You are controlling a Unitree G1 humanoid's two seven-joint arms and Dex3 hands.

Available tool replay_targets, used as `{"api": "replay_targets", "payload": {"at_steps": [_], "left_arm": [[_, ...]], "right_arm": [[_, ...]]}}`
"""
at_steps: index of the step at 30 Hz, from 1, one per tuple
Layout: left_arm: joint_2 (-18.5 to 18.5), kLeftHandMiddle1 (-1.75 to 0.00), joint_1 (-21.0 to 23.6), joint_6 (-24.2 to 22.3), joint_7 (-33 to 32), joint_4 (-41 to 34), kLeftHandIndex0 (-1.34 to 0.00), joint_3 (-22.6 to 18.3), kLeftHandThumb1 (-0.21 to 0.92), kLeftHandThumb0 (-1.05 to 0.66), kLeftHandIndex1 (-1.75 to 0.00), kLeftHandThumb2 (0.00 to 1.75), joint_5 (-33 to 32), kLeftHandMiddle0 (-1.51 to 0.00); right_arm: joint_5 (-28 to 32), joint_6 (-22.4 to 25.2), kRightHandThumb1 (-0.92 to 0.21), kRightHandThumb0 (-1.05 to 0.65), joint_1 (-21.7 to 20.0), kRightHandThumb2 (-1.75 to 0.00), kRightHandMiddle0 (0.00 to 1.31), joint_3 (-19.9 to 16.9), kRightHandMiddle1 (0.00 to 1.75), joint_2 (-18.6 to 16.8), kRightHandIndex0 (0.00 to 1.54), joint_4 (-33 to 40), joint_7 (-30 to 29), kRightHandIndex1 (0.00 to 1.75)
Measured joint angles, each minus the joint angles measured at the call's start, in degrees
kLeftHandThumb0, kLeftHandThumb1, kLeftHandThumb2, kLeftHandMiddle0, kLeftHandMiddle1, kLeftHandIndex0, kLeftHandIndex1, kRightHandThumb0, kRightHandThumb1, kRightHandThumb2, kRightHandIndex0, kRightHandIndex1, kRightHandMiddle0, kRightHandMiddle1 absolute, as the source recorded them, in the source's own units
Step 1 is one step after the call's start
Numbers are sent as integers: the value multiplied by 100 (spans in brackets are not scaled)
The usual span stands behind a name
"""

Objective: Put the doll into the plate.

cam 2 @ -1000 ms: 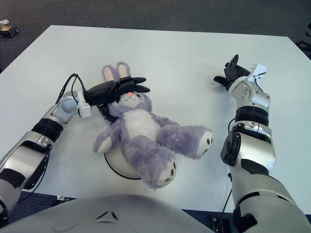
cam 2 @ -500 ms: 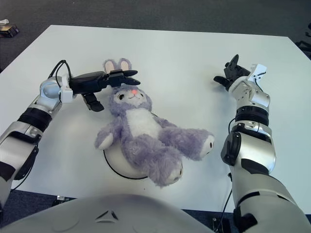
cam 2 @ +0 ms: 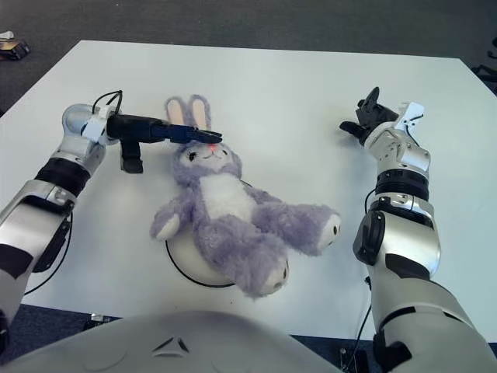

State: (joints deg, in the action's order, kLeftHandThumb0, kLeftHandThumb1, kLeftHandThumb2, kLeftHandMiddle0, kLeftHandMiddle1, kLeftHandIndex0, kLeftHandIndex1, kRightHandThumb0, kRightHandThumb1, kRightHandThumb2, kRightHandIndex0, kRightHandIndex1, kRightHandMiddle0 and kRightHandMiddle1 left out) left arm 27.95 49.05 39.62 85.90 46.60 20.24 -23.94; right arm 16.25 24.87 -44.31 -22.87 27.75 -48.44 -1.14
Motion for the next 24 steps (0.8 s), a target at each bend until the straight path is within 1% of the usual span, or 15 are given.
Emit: {"api": "replay_targets", "payload": {"at_steps": [2,5,6,9,13,23,24], "left_arm": [[244,0,213,-453,94,224,-2,-8,92,-105,-2,104,340,0],[598,0,429,-946,222,443,-3,-114,92,-105,-3,108,650,0],[715,0,483,-1071,254,499,-3,-187,92,-105,-3,109,724,0],[870,0,557,-1213,308,539,-3,-360,92,-105,-3,110,865,0],[840,0,571,-1297,381,535,-2,-506,92,-105,-4,110,976,0],[694,0,566,-1358,486,507,-1,-702,92,-105,-8,110,1171,0],[652,-6,555,-1371,476,507,0,-743,92,-105,-23,93,1174,-9]], "right_arm": [[-1,0,-92,-70,-11,-87,0,18,168,0,41,-18,0,175],[-1,0,-92,-70,-12,-88,0,27,168,11,41,-35,0,175],[-1,0,-92,-70,-12,-88,0,29,168,24,41,-46,1,175],[-1,1,-92,-70,-12,-88,0,31,168,53,41,-73,1,175],[-3,1,-92,-70,-12,-88,0,36,168,75,41,-78,-3,175],[-1,1,-92,-70,-12,-88,0,58,168,73,40,-78,27,175],[-1,-1,-92,-70,-12,-89,0,58,171,72,40,-76,30,175]]}}
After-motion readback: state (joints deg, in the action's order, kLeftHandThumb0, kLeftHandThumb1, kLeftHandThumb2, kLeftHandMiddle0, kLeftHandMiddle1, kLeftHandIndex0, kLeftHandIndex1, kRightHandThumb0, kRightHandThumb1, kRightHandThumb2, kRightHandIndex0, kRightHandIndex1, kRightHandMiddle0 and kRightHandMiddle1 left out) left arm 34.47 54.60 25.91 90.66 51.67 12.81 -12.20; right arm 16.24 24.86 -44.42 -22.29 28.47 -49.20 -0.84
